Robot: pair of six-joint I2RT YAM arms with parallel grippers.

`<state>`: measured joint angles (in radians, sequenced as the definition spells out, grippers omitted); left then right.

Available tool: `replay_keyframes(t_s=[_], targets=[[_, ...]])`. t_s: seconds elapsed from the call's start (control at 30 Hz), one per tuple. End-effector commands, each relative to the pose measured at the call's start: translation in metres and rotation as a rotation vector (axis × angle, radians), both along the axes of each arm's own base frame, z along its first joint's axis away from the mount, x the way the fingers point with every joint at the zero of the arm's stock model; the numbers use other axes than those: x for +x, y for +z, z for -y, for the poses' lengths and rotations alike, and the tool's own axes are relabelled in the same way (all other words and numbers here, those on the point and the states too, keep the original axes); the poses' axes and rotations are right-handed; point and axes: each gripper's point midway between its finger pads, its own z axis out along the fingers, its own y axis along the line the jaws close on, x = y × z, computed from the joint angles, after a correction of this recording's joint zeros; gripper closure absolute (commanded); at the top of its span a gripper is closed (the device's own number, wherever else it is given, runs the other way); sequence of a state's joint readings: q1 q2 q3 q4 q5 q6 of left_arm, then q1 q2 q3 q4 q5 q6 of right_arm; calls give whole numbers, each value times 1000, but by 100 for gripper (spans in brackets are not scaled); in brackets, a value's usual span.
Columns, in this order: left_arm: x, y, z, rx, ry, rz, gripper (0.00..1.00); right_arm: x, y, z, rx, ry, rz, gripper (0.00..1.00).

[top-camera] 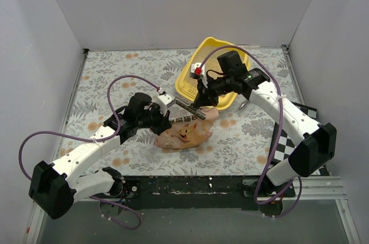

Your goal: Fill the litter box with clean litter

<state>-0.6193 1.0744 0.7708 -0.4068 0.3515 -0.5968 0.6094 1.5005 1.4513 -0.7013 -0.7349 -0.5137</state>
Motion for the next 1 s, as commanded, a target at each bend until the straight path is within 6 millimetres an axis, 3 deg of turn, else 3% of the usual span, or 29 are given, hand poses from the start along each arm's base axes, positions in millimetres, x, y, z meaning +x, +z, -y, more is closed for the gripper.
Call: replay_keyframes(t_s=[0.0,0.2,0.57,0.83,0.97], targets=[[3,9,-2,-9,12,37,100,6,8,-6,9,32,90,99],[2,12,-2,-16,11,45,100,6,2,-10,-29,62,153,99],[-1,13,-2,-30,8,47,100,2,15,-16,11,117,243,99],[-1,16,-3,-31,12,62,100,-8,-28,-11,-94,165,136,99],[0,17,-4,-27,23,68,100,-13,-43,1,-182,157,118,99]])
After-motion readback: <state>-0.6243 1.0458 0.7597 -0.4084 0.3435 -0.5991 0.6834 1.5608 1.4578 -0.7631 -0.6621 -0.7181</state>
